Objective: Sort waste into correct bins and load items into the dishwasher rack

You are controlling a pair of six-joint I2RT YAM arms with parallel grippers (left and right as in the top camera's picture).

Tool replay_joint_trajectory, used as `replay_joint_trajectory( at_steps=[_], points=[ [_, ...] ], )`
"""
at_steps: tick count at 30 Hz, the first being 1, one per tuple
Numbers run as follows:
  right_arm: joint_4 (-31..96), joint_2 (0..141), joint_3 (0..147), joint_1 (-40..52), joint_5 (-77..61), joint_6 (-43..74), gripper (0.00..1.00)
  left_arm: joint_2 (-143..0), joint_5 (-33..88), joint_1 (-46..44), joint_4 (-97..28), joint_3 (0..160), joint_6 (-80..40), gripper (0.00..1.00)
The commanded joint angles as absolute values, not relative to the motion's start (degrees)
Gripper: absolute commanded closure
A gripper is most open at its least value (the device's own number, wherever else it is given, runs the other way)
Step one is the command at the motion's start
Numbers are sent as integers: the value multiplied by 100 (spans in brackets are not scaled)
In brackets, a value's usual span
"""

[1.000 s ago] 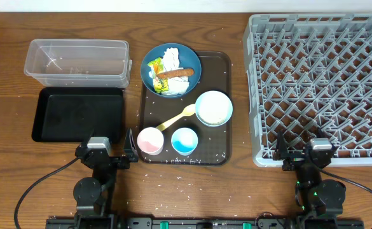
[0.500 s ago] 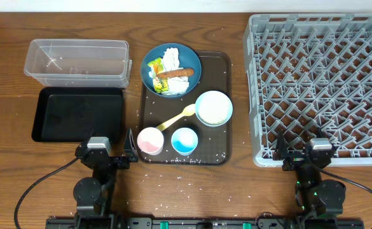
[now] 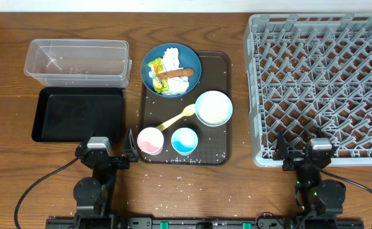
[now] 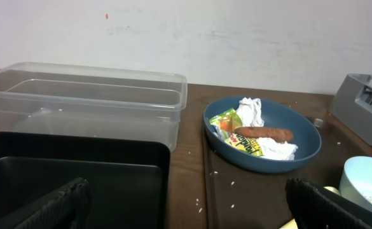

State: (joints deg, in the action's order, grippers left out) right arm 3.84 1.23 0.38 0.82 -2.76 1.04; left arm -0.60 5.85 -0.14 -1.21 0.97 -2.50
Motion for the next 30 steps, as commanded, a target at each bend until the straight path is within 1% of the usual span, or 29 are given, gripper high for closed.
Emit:
replay_joint_trajectory(
  at_steps=[1, 13, 18, 21, 26, 30],
  points=[
    [408, 78, 32, 82, -237, 163, 1, -23, 687, -40, -344, 23, -152, 0],
    [301, 78, 32, 82, -392, 169, 1, -23, 696, -40, -316, 23, -152, 0],
    [-370, 78, 38, 82, -696, 165, 1, -23, 1059, -40, 43, 121, -150, 0],
    [-628, 78, 220, 82, -694, 156, 1, -73, 1144, -40, 8, 521, -152, 0],
    [-434, 252, 989, 82, -698, -113, 1, -921, 1424, -40, -567, 1785, -150, 0],
    [69, 810, 1831, 82, -803, -143, 1, -2338, 1616, -40, -1140, 3079, -148, 0]
  ],
)
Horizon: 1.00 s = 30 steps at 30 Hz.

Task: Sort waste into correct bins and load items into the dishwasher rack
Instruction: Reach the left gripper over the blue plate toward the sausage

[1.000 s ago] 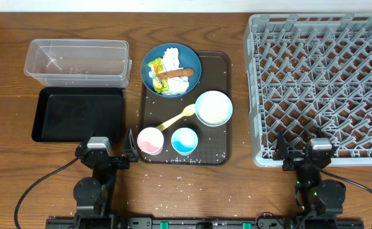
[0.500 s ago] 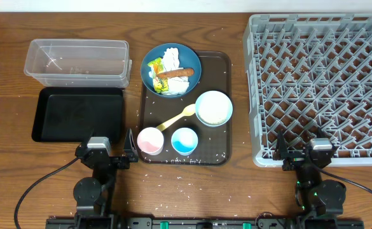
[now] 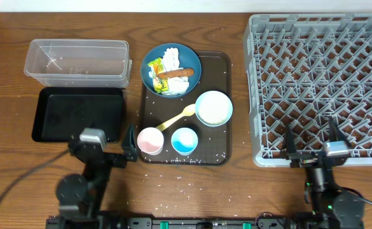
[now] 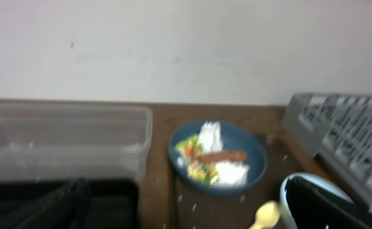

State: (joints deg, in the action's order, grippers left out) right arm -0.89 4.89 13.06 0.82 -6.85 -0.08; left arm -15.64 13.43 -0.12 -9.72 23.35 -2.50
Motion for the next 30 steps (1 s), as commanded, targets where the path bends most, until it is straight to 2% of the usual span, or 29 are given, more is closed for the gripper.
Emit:
replay_joint_trajectory(
  at_steps=[1, 8, 14, 16, 25, 28, 30],
  points=[
    [211, 1024, 2064, 82, -827, -141, 1, -2775, 1660, -47, -1302, 3461, -150, 0],
    [1424, 2683, 3649, 82, -1140, -137, 1, -5653, 1699, -316, -2978, 6335, 5, 0],
    [2451, 3966, 4781, 82, -1549, -137, 1, -8082, 1039, -989, -4921, 8888, 45, 0],
    [2556, 4268, 4945, 82, -1708, -139, 1, -8737, 1052, -1205, -5190, 9461, 38, 0],
    [2729, 4963, 4960, 82, -2224, -1, 1, -10363, 1413, -1662, -4287, 9708, -51, 2],
    [2842, 5033, 4960, 82, -2281, -1, 1, -10713, 1385, -1737, -3935, 9708, -517, 3],
    [2919, 5065, 4960, 82, -2276, -3, 1, -10930, 1164, -1811, -3682, 9708, -858, 7]
  ],
)
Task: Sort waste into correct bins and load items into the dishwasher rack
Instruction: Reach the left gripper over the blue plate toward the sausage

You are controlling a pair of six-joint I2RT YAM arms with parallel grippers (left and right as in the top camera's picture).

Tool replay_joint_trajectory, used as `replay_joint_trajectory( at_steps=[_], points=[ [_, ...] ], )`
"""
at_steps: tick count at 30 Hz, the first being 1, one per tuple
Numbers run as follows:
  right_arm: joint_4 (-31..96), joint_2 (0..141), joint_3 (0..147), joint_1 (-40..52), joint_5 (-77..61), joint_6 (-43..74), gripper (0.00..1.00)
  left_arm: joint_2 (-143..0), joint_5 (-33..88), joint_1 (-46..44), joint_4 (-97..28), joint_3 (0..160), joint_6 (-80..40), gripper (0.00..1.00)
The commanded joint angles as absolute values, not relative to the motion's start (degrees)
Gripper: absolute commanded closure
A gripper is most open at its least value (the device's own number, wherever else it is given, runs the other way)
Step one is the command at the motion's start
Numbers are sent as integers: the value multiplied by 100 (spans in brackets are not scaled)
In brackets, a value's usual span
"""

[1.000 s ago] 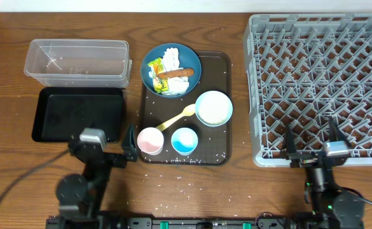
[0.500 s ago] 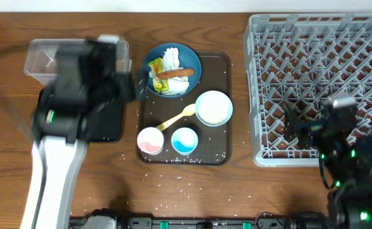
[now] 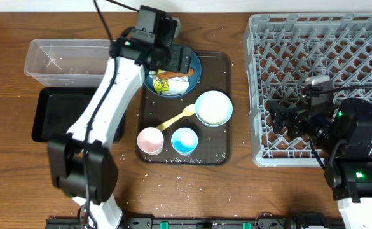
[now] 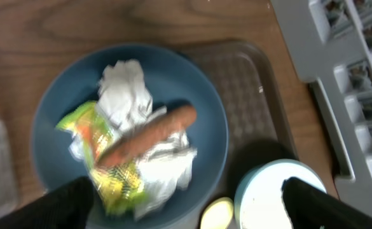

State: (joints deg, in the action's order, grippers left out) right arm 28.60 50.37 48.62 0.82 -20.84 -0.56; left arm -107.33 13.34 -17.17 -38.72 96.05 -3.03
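Observation:
A blue plate (image 3: 194, 63) at the back of the brown tray (image 3: 222, 146) holds a sausage (image 4: 146, 135), crumpled white tissue (image 4: 125, 89) and a yellow-green wrapper (image 4: 100, 175). My left gripper (image 3: 172, 60) hangs open just above this plate, one finger on each side of the food, gripping nothing. In front of the plate are a white bowl (image 3: 213, 107), a yellow spoon (image 3: 176, 118), a pink cup (image 3: 149, 140) and a blue cup (image 3: 184, 140). My right gripper (image 3: 280, 118) is over the left part of the grey dishwasher rack (image 3: 319, 57), apparently open and empty.
A clear plastic bin (image 3: 76, 60) stands at the back left, with a black bin (image 3: 77, 114) in front of it. Both lie left of the tray. The rack fills the right side of the table. Crumbs are scattered along the front of the wooden table (image 3: 236, 191).
My left arm has gone from the table's front edge to above the blue plate, looking straight down on it. My right arm has risen from the front edge to over the rack.
Both grippers first rested open at the table's front edge, the left one facing the bins and plate. A second later both were lifting, still open. Now the left hangs over the plate of waste and the right over the rack; nothing has been picked up.

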Motion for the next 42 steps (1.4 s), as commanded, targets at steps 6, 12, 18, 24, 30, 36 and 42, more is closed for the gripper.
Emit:
replay_joint_trajectory(
  at_steps=[6, 12, 18, 24, 30, 36, 42],
  points=[
    [3076, 5142, 4960, 82, -2270, -5, 6, -11528, -860, -2198, -3395, 9708, -2808, 17],
    [3225, 5245, 4958, 82, -2250, -5, 9, -11885, -1693, -2467, -3391, 9706, -4383, 24],
    [3326, 5406, 4958, 82, -2252, -5, 11, -12348, -1894, -2504, -3194, 9703, -5183, 27],
    [3395, 5590, 4958, 82, -2252, -5, 12, -12682, -1872, -2521, -2902, 9703, -5181, 30],
    [3538, 5708, 4958, 82, -2250, -8, 12, -12849, -1872, -2521, -2668, 9697, -5179, 31],
    [3581, 5780, 4958, 82, -2250, -8, 13, -12844, -1761, -2534, -2679, 9688, -5172, 36],
    [3551, 5778, 4958, 82, -2248, -8, 12, -12462, -1319, -2534, -2794, 9690, -5111, 36]
  ],
)
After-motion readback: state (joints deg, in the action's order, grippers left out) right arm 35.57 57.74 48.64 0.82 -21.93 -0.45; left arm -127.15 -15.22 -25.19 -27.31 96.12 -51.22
